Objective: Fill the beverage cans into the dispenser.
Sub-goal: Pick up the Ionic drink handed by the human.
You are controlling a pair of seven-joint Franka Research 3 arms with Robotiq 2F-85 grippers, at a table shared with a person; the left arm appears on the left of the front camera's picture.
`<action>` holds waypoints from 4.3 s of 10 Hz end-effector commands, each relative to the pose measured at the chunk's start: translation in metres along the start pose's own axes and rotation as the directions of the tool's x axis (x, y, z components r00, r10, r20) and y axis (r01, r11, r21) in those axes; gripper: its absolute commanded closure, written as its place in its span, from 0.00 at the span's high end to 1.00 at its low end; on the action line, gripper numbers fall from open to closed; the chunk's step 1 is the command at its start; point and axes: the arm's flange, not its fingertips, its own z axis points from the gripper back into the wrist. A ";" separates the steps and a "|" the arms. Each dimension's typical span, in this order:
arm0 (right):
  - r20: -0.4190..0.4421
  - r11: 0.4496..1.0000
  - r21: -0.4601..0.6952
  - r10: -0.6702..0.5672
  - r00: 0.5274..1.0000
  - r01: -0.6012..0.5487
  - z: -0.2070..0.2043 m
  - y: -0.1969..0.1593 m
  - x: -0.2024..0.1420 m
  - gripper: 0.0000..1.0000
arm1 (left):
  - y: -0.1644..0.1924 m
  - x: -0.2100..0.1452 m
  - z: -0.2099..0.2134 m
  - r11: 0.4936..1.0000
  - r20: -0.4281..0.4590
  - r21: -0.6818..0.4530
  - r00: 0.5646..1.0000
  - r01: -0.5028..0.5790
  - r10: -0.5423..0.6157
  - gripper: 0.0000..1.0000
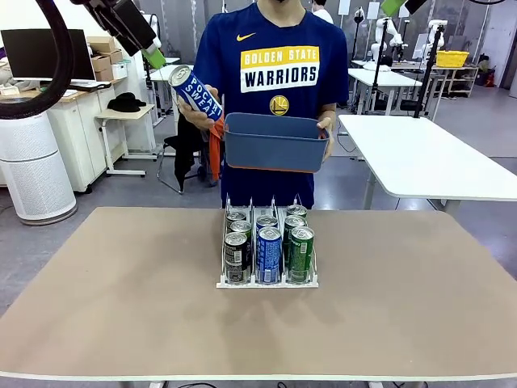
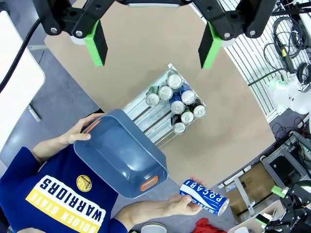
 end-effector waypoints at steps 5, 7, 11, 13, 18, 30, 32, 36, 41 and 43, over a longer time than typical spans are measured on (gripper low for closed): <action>0.001 1.000 -0.001 0.000 1.000 0.000 0.000 0.000 0.000 1.00 | 0.000 0.000 0.000 1.000 0.000 0.000 1.000 0.000 0.000 1.00; 0.001 1.000 -0.001 0.000 1.000 0.000 0.000 0.000 0.000 1.00 | 0.004 -0.004 -0.001 0.994 0.041 0.020 0.994 -0.104 0.103 1.00; 0.001 1.000 -0.001 0.000 1.000 0.000 0.000 0.000 0.000 1.00 | 0.001 -0.003 -0.014 0.985 0.114 0.032 0.980 -0.170 0.165 1.00; 0.001 1.000 -0.001 0.000 1.000 0.000 0.000 0.000 0.000 1.00 | -0.001 0.004 -0.026 0.972 0.098 0.057 0.970 -0.229 0.223 1.00; 0.001 1.000 -0.001 0.000 1.000 0.000 0.000 0.000 0.000 1.00 | 0.004 0.006 -0.058 0.988 0.115 0.060 0.984 -0.143 0.136 1.00; 0.001 1.000 -0.001 0.000 1.000 0.000 0.000 0.000 0.000 1.00 | 0.031 0.009 -0.081 0.978 0.153 0.089 0.972 -0.191 0.176 1.00; 0.001 1.000 -0.001 0.000 1.000 0.000 0.000 0.000 0.000 1.00 | 0.036 0.011 -0.090 0.982 0.170 0.075 0.972 -0.174 0.160 1.00; 0.001 1.000 -0.001 0.000 1.000 0.000 0.000 0.000 0.000 1.00 | 0.050 0.011 -0.106 0.984 0.191 0.026 0.967 -0.178 0.169 1.00; 0.001 1.000 -0.001 0.000 1.000 0.000 0.000 0.000 0.000 1.00 | 0.053 0.010 -0.118 0.985 0.181 0.008 0.969 -0.171 0.166 1.00; 0.001 1.000 -0.001 0.000 1.000 0.000 0.000 0.000 0.000 1.00 | 0.053 0.010 -0.122 0.985 0.179 -0.007 0.969 -0.174 0.172 1.00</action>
